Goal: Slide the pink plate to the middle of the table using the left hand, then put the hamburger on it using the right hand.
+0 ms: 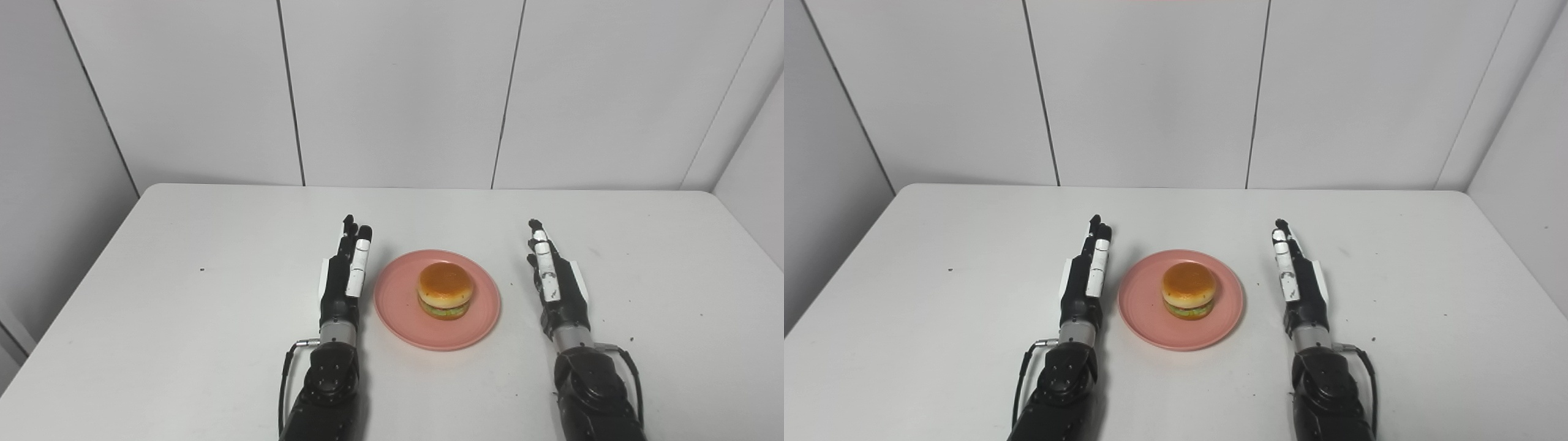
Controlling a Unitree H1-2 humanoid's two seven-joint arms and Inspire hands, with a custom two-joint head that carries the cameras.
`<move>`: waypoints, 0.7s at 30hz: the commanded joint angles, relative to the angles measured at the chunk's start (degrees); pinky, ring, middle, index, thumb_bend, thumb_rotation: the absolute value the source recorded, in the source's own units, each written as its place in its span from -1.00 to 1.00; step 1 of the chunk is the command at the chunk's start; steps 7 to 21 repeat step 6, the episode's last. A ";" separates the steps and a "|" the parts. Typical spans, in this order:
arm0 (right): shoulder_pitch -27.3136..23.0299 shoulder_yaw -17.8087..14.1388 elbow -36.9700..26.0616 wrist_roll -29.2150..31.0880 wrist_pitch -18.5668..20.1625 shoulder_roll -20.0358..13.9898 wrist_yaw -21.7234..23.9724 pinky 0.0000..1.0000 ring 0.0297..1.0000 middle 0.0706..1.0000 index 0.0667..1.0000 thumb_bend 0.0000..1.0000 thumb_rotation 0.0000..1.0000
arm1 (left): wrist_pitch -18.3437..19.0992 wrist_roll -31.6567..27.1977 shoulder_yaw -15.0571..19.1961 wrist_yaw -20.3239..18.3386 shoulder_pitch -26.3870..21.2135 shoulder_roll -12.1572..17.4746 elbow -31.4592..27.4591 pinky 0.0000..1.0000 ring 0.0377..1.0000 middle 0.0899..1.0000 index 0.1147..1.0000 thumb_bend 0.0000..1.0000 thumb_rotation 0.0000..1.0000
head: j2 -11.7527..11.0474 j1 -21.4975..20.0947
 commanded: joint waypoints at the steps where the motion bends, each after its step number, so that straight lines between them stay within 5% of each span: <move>1: 0.80 0.53 -0.31 -0.57 0.09 0.68 -0.45 1.00 1.00 1.00 0.84 0.78 1.00 | 0.56 0.48 0.52 1.15 1.21 0.59 1.29 1.00 1.00 1.00 1.00 0.70 0.93 | -0.02 -0.08; 21: 1.26 0.88 -0.87 -1.23 0.27 1.10 -0.94 1.00 1.00 1.00 0.83 0.76 1.00 | 1.40 0.17 0.70 0.85 1.54 0.88 0.70 1.00 1.00 1.00 1.00 0.73 0.92 | -0.18 -0.68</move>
